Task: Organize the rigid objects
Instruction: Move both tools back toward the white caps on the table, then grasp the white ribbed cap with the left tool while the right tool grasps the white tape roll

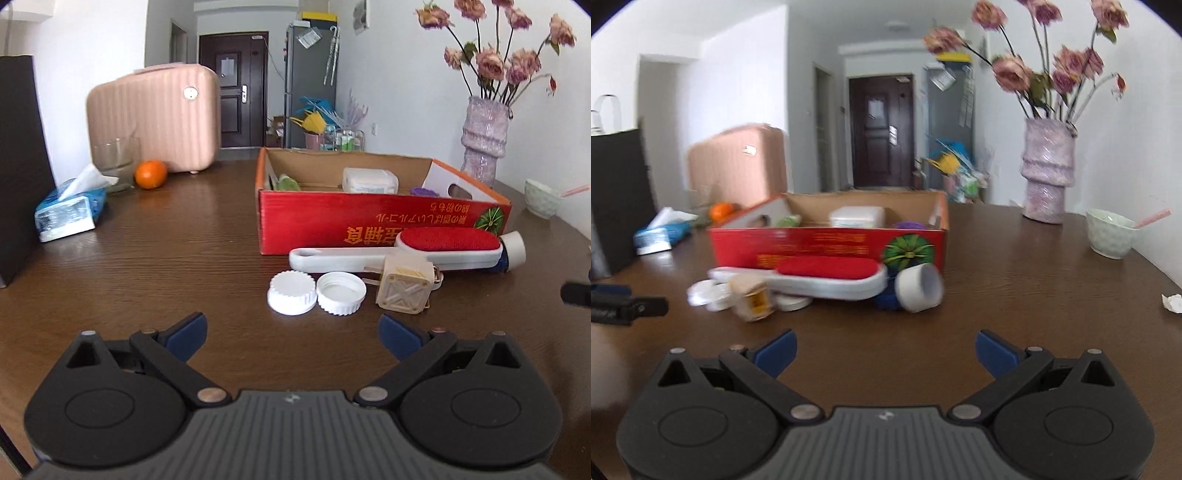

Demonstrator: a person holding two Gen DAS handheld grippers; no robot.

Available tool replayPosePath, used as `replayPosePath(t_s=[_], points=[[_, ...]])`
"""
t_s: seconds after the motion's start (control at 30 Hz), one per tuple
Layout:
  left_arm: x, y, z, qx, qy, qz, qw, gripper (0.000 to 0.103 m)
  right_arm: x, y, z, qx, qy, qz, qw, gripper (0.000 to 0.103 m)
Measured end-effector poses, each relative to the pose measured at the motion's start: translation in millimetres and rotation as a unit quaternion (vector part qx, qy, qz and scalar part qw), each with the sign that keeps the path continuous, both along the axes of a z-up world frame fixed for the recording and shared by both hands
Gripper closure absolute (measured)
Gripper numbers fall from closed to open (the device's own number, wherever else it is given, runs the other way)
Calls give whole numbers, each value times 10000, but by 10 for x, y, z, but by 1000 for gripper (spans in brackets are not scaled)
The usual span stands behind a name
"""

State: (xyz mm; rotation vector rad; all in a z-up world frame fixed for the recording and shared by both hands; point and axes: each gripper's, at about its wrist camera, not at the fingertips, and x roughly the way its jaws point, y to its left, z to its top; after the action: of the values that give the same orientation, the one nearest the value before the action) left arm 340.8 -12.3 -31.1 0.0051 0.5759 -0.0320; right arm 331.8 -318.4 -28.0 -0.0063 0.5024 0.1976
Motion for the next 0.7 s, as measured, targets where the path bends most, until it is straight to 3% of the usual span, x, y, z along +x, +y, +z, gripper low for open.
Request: replayPosePath(t_s=[0.1, 0.17, 0.33, 0.5, 0.63, 0.67, 0.7], points=[[166, -67, -63, 180, 39, -57, 9998, 28, 320, -74, -1, 162, 171, -211, 9995, 4], [263, -25, -90, 101, 100, 12, 9999, 33, 492, -115, -12, 271, 234, -246, 9991, 14], [490, 125, -166, -231, 398, -103, 9989, 39, 824, -114, -41, 204, 245, -200, 9993, 15], [636, 125, -171, -111, 420, -260, 9987, 40, 1100, -122, -102, 303, 351, -197, 9987, 20], [654, 137, -173, -218, 395, -430, 9981, 51, 1158, -128, -141, 436, 367, -193, 9982, 24], [652, 139, -171, -270, 383, -500, 9976, 61, 1157, -136, -151, 483, 368, -178, 9980, 27], [649, 141, -172, -291, 374, -538, 9974, 62, 1166, -151, -160, 573, 380, -154, 9975, 30]])
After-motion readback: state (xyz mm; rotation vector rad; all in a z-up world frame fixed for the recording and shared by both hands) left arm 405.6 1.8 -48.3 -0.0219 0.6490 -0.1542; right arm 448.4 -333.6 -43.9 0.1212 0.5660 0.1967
